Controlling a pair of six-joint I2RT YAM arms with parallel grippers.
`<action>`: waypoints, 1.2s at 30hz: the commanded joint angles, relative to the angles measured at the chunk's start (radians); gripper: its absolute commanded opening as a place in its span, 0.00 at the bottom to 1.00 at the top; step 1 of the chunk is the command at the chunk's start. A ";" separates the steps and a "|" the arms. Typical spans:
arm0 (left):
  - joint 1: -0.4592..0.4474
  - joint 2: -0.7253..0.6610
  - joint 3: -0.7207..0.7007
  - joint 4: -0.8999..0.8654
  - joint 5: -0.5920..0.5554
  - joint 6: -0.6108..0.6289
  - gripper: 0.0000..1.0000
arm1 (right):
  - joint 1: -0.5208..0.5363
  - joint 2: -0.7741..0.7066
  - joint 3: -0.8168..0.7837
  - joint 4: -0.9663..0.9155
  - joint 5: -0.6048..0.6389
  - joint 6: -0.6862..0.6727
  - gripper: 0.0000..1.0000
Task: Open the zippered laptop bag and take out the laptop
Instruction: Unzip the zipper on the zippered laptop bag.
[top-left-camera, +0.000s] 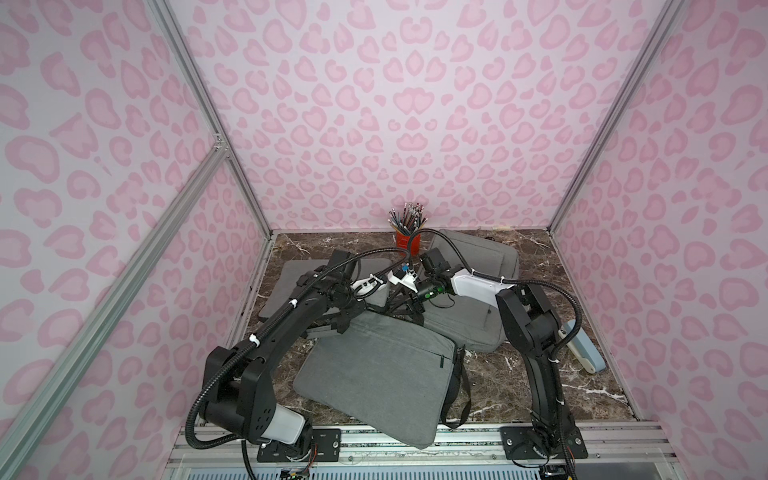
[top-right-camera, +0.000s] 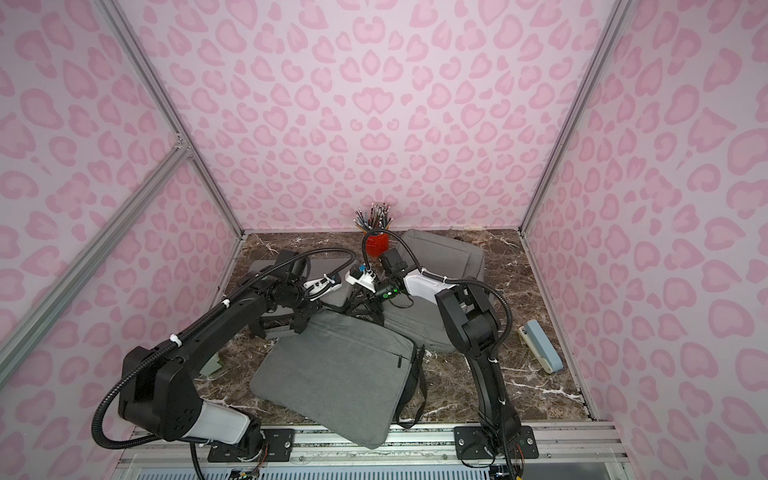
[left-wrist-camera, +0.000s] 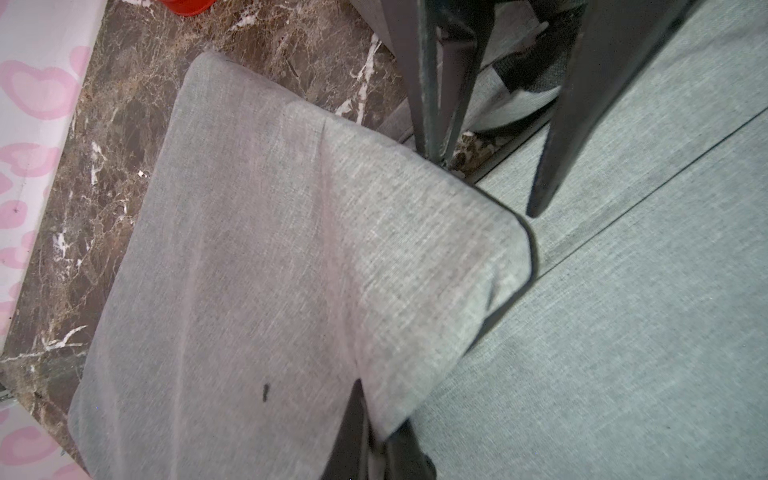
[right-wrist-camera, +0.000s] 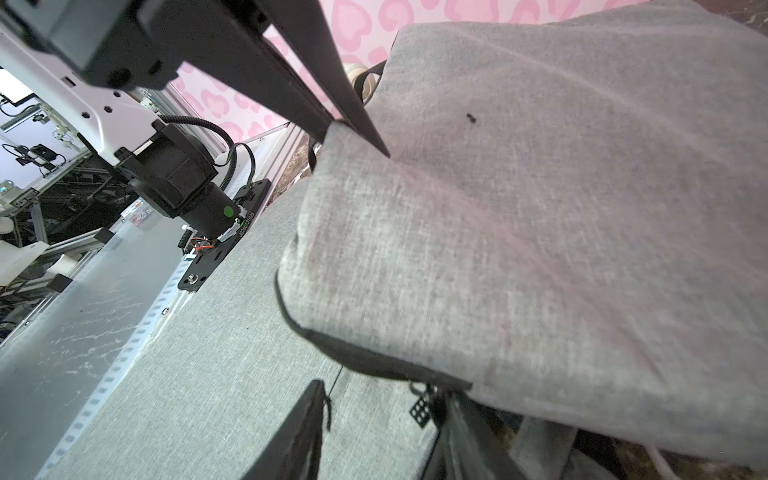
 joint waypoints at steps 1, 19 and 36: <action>-0.003 -0.010 0.024 0.034 0.076 0.005 0.02 | 0.004 0.026 0.016 -0.011 0.015 -0.016 0.48; -0.001 -0.010 0.035 0.017 0.074 0.008 0.02 | -0.004 0.022 0.063 -0.109 -0.052 -0.073 0.38; -0.001 -0.002 0.046 0.006 0.063 -0.005 0.02 | -0.012 0.013 0.043 -0.108 -0.035 -0.052 0.02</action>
